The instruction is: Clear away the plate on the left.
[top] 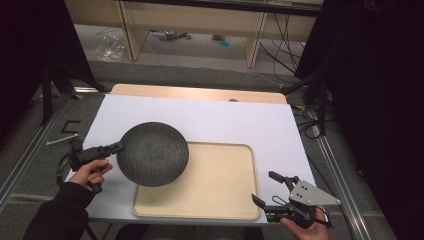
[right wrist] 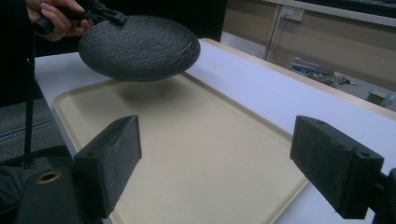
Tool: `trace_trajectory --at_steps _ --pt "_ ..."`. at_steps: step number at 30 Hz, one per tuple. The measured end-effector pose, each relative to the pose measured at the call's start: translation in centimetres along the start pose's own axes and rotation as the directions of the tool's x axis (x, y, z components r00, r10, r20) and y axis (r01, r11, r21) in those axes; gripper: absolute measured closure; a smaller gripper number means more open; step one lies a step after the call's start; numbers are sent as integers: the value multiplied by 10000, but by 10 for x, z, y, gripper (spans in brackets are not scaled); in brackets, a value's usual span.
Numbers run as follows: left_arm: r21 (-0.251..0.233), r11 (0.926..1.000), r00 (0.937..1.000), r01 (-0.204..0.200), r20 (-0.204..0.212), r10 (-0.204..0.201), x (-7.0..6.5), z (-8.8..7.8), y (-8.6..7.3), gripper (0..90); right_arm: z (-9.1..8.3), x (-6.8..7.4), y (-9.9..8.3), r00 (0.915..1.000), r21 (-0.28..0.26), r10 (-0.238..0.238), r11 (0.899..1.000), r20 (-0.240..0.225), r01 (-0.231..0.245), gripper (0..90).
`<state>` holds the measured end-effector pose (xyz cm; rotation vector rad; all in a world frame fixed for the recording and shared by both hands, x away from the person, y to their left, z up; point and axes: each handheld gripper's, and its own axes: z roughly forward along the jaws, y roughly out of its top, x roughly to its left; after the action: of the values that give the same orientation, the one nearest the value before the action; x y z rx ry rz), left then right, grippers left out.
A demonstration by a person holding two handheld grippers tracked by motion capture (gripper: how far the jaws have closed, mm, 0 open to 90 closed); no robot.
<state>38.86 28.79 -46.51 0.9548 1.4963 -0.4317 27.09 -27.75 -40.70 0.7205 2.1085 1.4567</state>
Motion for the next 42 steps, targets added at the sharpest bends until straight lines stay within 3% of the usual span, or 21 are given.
trace_trajectory --at_steps 6,8,9,12,17,20,22,23,24,26,30,31,34,36,37,39,42 --pt "763 9971 9999 -56 138 45 -10 25 -17 820 0 0 0 10000 -45 15 10000 -18 -15 175" --pt "1011 9945 9996 -277 139 264 -14 29 -19 821 0 0 0 10000 -29 -10 10000 -13 9 175" --pt "851 9962 9996 -180 225 161 -15 32 -21 820 0 0 0 10000 -25 65 10000 -19 -65 175" --pt "1076 9941 9997 -114 226 90 -16 37 -28 820 -1 0 0 10000 25 39 10000 43 -39 175" --pt "1614 9864 9995 -314 -3 319 -21 52 -40 814 1 0 -1 10000 -19 36 10000 -11 -36 175" --pt "2107 9762 9984 -520 -100 553 -23 63 -47 812 2 0 0 10000 -107 70 9999 -47 -71 175" --pt "2149 9755 9985 -472 -163 520 -24 68 -52 810 1 0 -1 10000 -38 18 10000 76 -17 175" --pt "2328 9715 9986 -451 -147 499 -24 70 -53 809 -1 0 0 10000 131 28 9999 48 -29 175" --pt "2307 9723 9991 -376 -103 411 -25 71 -54 805 0 1 0 10000 -13 14 10000 42 -14 175" --pt "2388 9693 9980 -582 -106 625 -26 74 -56 804 0 0 0 10000 -157 9 9999 73 -8 177" --pt "2474 9669 9971 -627 -270 716 -26 79 -61 801 -1 0 -1 9999 -100 85 9999 106 -84 176" --pt "2628 9622 9961 -709 -322 821 -25 81 -61 799 -1 -1 0 10000 -91 75 9999 20 -75 177" --pt "2669 9617 9965 -628 -366 752 -23 81 -62 798 -1 0 -1 10000 -56 18 10000 90 -18 177" --pt "2636 9604 9938 -902 -386 1040 -25 82 -63 799 -1 0 0 10000 -102 -3 9999 24 3 177" --pt "2621 9577 9905 -1190 -352 1327 -25 82 -64 802 -1 0 0 10000 -105 -1 9999 13 1 177" --pt "2771 9514 9883 -1344 -317 1489 -26 82 -63 803 0 0 0 10000 18 15 10000 41 -15 176" --pt "2949 9359 9718 -1929 -748 2238 -29 82 -65 826 0 1 0 10000 -181 27 9998 92 -25 177"
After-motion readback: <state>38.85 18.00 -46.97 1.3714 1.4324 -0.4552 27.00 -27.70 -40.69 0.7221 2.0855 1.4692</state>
